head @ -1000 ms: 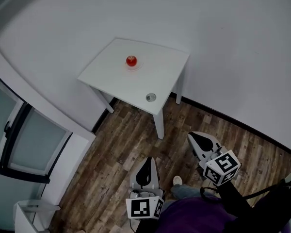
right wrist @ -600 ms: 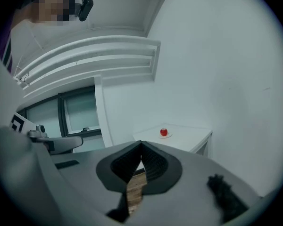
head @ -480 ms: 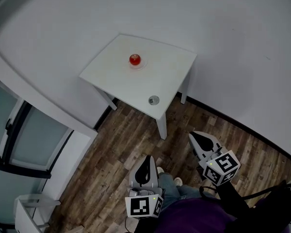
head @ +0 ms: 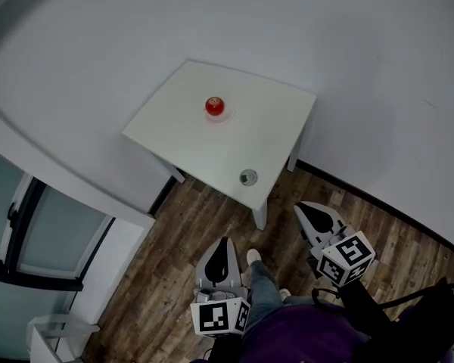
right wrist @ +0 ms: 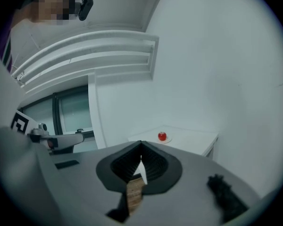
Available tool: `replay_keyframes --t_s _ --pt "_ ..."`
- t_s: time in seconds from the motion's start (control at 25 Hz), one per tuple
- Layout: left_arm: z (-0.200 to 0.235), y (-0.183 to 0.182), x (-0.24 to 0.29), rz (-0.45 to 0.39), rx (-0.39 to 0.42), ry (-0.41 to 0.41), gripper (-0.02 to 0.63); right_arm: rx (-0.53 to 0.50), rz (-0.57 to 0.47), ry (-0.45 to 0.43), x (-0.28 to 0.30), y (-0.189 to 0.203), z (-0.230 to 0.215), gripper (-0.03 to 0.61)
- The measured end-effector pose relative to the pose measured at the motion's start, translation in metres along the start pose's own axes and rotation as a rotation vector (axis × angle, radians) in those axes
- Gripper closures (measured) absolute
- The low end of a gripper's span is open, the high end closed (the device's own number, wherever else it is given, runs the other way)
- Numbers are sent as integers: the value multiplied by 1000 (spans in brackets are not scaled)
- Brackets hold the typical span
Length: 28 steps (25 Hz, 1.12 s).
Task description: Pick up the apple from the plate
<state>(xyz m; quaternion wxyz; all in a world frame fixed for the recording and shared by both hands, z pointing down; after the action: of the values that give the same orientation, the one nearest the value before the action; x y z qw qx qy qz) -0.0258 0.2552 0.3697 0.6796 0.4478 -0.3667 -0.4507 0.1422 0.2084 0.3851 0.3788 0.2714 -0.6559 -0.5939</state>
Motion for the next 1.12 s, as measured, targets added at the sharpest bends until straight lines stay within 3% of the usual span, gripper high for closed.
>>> replay_keyframes --t_s 0.32,0.76,1.12 --pt "43 -30 84 1 9 37 607 -20 -18 21 89 -29 -36 568" --pt "88 -48 170 25 28 95 607 -10 -17 68 171 -39 -68 568" --pt "105 -40 219 43 13 58 607 -2 14 55 206 -34 -100 568"
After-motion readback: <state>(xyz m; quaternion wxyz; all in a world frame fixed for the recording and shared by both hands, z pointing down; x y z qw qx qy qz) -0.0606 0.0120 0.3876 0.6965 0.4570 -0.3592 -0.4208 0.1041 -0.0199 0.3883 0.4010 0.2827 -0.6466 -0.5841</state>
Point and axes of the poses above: the fingertips, and each gripper's own axes: x forward along the fingers, z to its left, y out of its underside, the point moved 1 cm from there along -x, backward along the fingers, and after that the axes turned 12 degrees about -x, right-handed, at the moved point
